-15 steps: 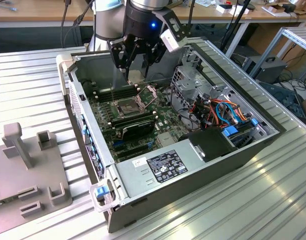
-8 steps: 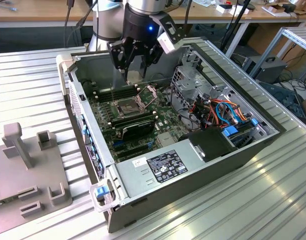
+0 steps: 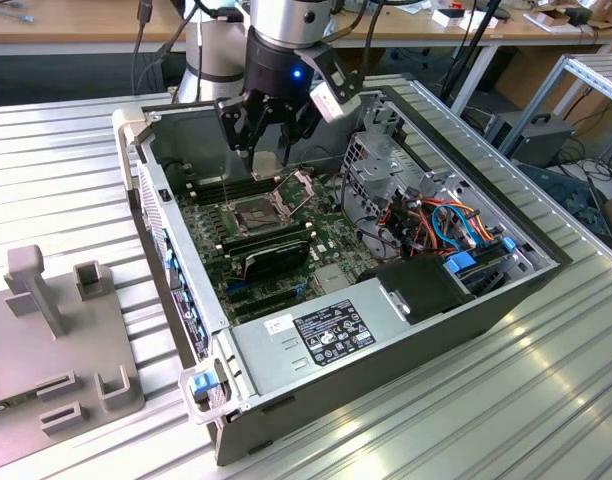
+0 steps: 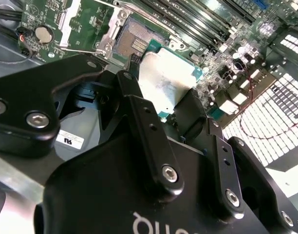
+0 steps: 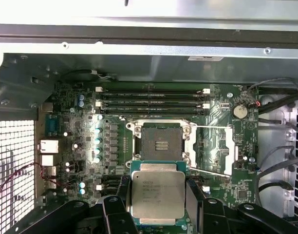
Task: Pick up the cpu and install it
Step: 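Pick up the cpu and move it towards the insertion slot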
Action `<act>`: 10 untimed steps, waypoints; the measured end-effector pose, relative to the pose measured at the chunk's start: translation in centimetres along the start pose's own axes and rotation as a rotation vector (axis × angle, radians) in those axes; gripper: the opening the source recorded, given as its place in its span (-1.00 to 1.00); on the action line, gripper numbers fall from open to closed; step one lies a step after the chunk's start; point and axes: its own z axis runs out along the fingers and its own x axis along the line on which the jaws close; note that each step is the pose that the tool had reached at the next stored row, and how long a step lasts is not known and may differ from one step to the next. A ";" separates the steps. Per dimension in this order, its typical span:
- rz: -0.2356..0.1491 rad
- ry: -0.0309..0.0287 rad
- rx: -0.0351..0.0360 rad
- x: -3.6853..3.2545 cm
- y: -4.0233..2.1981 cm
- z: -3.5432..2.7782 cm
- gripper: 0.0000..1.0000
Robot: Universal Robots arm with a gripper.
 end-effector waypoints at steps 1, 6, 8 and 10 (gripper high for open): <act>0.000 0.0001 0.0001 -0.01 0.00 0.04 0.08; 0.000 0.0001 -0.0001 -0.90 0.17 0.94 0.08; 0.000 0.0010 0.0000 -1.02 0.36 1.48 0.08; 0.000 0.0019 0.0000 -1.03 0.67 1.98 0.08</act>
